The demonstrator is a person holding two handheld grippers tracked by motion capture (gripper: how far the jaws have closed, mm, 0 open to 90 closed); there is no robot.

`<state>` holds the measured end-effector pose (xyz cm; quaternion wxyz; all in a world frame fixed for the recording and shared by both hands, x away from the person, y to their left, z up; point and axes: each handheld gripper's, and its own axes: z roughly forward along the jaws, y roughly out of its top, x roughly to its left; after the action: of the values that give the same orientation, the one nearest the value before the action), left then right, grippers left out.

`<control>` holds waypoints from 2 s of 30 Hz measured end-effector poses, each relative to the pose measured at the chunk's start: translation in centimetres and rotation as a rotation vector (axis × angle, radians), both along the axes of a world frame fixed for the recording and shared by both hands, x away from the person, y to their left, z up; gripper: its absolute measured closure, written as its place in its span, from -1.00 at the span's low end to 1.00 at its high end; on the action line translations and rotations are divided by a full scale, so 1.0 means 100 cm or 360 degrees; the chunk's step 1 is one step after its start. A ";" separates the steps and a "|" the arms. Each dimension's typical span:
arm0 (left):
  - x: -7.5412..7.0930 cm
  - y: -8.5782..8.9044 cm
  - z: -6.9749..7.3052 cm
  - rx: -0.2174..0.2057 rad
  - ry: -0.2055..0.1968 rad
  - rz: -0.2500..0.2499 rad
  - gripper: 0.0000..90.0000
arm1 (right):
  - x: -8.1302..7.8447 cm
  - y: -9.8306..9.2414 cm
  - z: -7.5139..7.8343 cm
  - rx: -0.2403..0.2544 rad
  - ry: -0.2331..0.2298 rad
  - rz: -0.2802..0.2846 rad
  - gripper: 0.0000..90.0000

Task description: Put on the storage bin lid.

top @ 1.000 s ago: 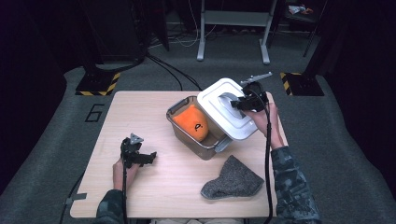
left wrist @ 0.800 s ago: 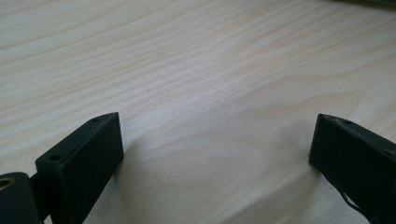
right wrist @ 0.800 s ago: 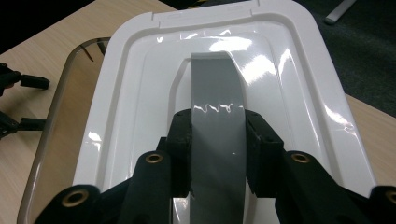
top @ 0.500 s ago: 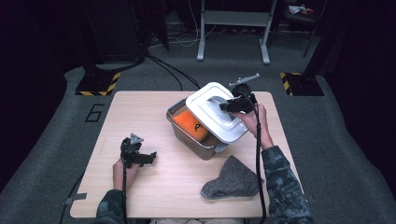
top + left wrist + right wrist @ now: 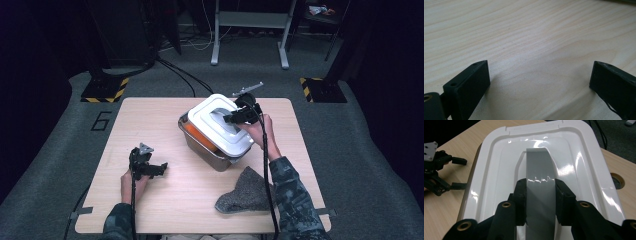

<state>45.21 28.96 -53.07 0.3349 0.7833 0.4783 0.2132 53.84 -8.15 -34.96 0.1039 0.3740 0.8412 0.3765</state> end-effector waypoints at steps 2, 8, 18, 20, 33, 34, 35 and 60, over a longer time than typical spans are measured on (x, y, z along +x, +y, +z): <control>0.000 0.000 0.000 -0.0001 0.0000 0.0000 -0.95 | 0.000 0.004 -0.001 0.0000 0.0013 0.0010 0.47; 0.000 0.000 0.000 0.0001 0.0000 -0.0001 -0.95 | 0.002 0.014 -0.005 0.0015 0.0037 0.0027 0.47; 0.000 0.000 0.000 0.0001 -0.0001 -0.0001 -0.95 | 0.001 0.029 -0.018 0.0040 0.0098 0.0021 0.47; 0.000 0.000 0.000 0.0001 -0.0001 -0.0001 -0.95 | 0.001 0.031 -0.020 0.0035 0.0105 0.0015 0.47; 0.000 0.000 0.000 0.0002 -0.0001 -0.0001 -0.95 | -0.004 0.036 -0.022 -0.0006 0.0048 -0.0016 -0.06; 0.000 0.000 0.000 0.0002 -0.0001 -0.0001 -0.95 | -0.005 0.036 -0.021 -0.0003 0.0055 -0.0025 -0.19; 0.000 0.000 0.000 0.0002 -0.0001 -0.0001 -0.95 | -0.006 0.035 -0.020 -0.0009 0.0034 -0.0023 -0.27; 0.000 0.000 0.000 0.0002 -0.0001 -0.0001 -0.95 | -0.033 -0.043 0.007 0.0033 -0.0168 -0.0199 -0.76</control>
<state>45.22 28.97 -53.07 0.3347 0.7835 0.4779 0.2137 50.49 -12.49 -34.22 0.1676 0.4063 0.8057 0.3972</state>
